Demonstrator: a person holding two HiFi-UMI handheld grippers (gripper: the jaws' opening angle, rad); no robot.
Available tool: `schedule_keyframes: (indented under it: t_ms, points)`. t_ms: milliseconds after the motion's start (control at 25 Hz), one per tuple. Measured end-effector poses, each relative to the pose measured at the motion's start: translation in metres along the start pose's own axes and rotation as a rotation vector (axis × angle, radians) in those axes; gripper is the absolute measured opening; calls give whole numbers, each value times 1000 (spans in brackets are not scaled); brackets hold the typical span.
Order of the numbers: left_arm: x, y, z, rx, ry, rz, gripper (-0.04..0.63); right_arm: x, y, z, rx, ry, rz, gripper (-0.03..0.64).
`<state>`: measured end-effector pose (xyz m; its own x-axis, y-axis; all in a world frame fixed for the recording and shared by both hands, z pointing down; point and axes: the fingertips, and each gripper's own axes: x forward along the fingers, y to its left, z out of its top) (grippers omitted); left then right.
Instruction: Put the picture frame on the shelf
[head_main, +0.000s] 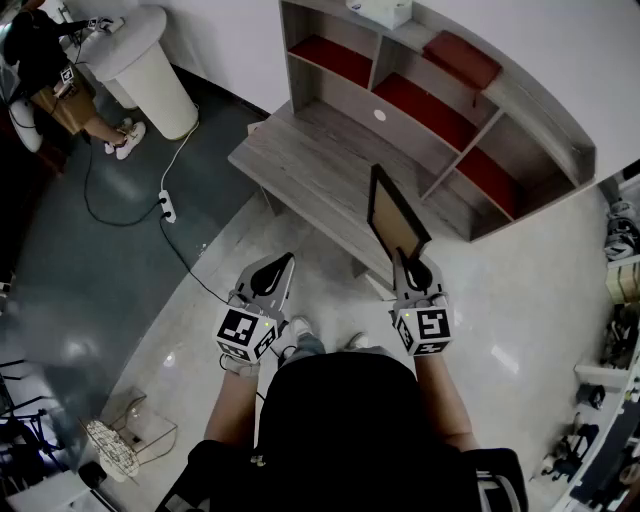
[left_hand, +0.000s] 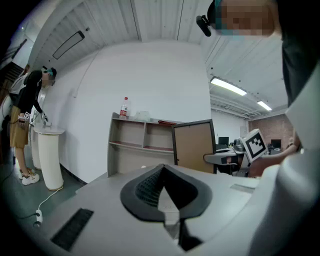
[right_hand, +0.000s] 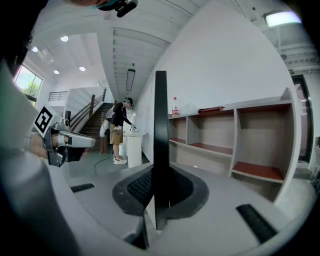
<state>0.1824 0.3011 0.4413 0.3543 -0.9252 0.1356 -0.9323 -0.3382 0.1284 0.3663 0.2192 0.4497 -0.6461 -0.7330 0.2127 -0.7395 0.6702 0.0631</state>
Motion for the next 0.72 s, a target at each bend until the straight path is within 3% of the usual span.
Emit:
schedule_keyframes:
  t_ms: [720]
  points:
    - [-41, 82, -7, -46, -6, 0, 9, 54, 60, 12, 6, 10, -27, 25]
